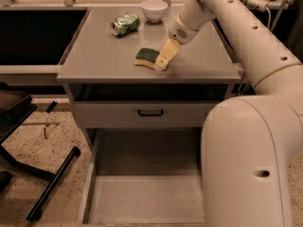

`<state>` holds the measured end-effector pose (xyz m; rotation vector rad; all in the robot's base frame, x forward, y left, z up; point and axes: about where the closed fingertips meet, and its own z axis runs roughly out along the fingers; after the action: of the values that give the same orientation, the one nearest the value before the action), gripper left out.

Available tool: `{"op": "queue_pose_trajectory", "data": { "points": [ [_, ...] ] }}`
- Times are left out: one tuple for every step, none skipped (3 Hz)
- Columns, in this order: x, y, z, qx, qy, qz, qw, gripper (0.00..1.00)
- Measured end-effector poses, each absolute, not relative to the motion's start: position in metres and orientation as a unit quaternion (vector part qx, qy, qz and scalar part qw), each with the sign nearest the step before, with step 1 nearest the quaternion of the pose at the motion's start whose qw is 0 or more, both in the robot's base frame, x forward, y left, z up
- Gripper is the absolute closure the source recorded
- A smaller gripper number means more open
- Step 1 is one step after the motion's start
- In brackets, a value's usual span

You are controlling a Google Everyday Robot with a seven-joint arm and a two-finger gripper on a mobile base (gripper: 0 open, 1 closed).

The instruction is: Place sponge into middle drawer

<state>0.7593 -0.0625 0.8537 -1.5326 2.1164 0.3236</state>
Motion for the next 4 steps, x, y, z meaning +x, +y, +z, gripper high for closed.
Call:
{"op": "queue_pose_trajectory", "data": {
  "points": [
    [0.756,-0.042,0.847,-0.584,0.766,0.126,0.237,0.00],
    [0.756,-0.042,0.846,-0.585,0.766,0.126,0.237,0.00],
    [0.758,-0.031,0.836,-0.590,0.762,0.133,0.232,0.03],
    [0.758,-0.031,0.836,-0.590,0.762,0.133,0.232,0.22]
  ]
}}
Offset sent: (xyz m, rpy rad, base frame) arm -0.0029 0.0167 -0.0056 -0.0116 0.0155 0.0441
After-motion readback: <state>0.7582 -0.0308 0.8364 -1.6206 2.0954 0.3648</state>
